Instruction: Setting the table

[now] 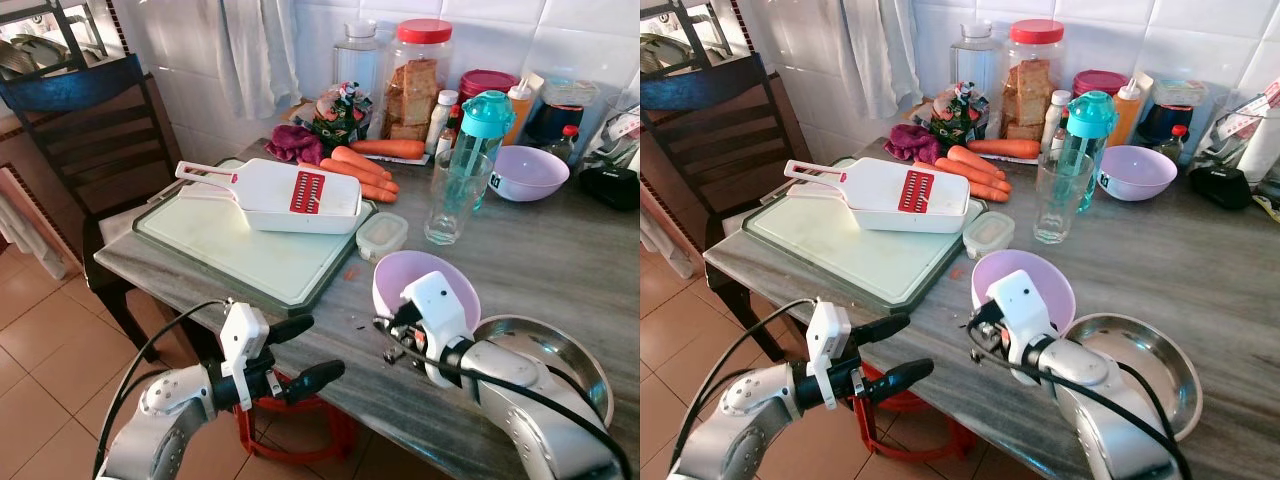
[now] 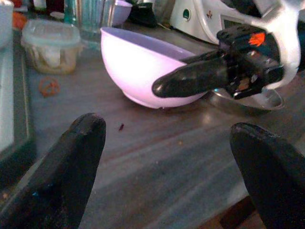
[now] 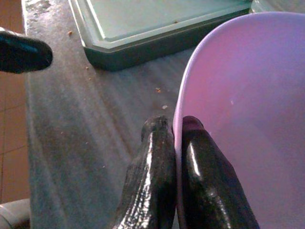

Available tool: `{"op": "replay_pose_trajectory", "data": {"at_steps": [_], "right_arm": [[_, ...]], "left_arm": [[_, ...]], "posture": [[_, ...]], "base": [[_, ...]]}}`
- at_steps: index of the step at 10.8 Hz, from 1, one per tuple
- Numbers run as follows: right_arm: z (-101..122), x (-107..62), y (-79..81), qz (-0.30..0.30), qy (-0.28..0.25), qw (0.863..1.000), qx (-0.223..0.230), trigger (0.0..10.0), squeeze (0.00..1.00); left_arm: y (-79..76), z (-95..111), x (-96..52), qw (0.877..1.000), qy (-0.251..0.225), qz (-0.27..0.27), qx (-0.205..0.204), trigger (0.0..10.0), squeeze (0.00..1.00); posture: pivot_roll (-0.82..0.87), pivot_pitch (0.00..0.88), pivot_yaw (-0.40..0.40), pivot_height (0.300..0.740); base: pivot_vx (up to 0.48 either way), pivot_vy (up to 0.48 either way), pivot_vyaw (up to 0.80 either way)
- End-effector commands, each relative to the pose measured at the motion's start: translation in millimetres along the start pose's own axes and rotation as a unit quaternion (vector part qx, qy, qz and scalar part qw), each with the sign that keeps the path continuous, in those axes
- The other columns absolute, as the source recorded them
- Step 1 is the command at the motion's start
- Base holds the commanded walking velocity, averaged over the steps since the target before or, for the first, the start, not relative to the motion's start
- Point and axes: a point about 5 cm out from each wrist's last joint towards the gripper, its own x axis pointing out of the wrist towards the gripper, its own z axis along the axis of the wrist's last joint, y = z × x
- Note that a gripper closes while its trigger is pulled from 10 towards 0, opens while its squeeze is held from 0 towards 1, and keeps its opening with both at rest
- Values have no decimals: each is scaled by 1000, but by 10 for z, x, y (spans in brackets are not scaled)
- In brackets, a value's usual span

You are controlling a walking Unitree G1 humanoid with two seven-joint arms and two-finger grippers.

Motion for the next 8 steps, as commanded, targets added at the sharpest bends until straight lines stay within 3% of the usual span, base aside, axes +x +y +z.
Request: {"op": "replay_pose_trajectory", "data": {"at_steps": [1,2,4,5,6,7,8], "right_arm": [[36,-17,27,9,-2,1000,0,10000,1000],[96,-23,-6,0,-24,1000,-2,10000,1000],[139,-16,-42,-27,-53,998,-7,10000,1000],[142,-18,-41,-41,-59,997,-18,10000,1000],[134,-29,-38,-57,-70,996,-11,10000,890],[135,-35,-54,-77,-81,994,-20,10000,345],[132,-41,-69,-99,-89,991,-7,10000,0]], "left_arm": [[55,31,-52,1000,-10,6,7,10000,0],[115,67,-91,1000,-23,15,13,10000,0],[236,268,53,993,-56,93,48,10000,0],[309,366,79,982,-67,147,94,10000,0],[366,469,92,968,-91,205,113,10000,0],[386,509,97,957,-97,242,125,10000,0],[401,499,91,943,-96,297,118,10000,0]], "posture": [[-23,0,49,740],[-23,0,50,740],[-23,0,53,740],[-25,0,57,740],[-26,0,61,740],[-27,0,63,740],[-28,0,63,740]], "base": [[0,0,0],[0,0,0],[0,0,0],[0,0,0],[0,0,0],[0,0,0],[0,0,0]]}}
